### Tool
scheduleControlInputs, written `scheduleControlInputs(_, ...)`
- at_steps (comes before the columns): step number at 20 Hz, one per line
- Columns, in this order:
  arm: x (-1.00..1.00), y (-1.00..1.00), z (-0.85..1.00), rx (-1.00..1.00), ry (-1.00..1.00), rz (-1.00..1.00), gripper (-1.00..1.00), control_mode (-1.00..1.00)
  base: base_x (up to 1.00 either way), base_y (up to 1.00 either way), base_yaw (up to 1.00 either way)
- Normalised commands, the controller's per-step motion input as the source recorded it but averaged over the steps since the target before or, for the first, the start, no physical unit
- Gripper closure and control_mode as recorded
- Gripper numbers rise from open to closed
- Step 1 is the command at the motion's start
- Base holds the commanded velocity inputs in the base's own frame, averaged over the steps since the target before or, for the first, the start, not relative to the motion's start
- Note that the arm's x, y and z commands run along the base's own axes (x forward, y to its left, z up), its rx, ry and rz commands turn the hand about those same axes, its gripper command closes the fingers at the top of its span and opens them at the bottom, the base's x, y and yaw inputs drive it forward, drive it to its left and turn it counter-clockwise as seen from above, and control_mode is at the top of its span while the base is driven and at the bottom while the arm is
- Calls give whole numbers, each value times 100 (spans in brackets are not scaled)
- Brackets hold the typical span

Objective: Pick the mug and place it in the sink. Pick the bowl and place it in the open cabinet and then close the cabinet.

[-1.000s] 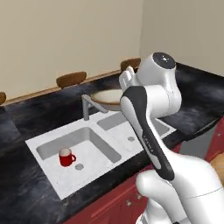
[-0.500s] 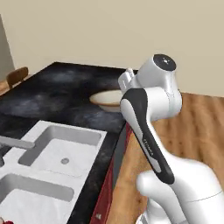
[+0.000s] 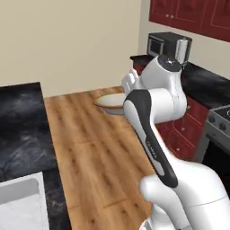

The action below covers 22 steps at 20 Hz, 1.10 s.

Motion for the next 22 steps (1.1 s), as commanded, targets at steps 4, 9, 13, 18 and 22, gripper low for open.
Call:
scheduleControlInputs(4, 0, 0, 0, 0, 0, 0, 100, 100, 15, 10, -85)
scheduleControlInputs(9, 0, 0, 0, 0, 0, 0, 100, 100, 5, 2, -77)
scheduleControlInputs(13, 0, 0, 0, 0, 0, 0, 100, 100, 15, 5, -75)
scheduleControlInputs(18, 0, 0, 0, 0, 0, 0, 100, 100, 3, -4, -74)
scheduleControlInputs(22, 0, 0, 0, 0, 0, 0, 100, 100, 0, -9, -72)
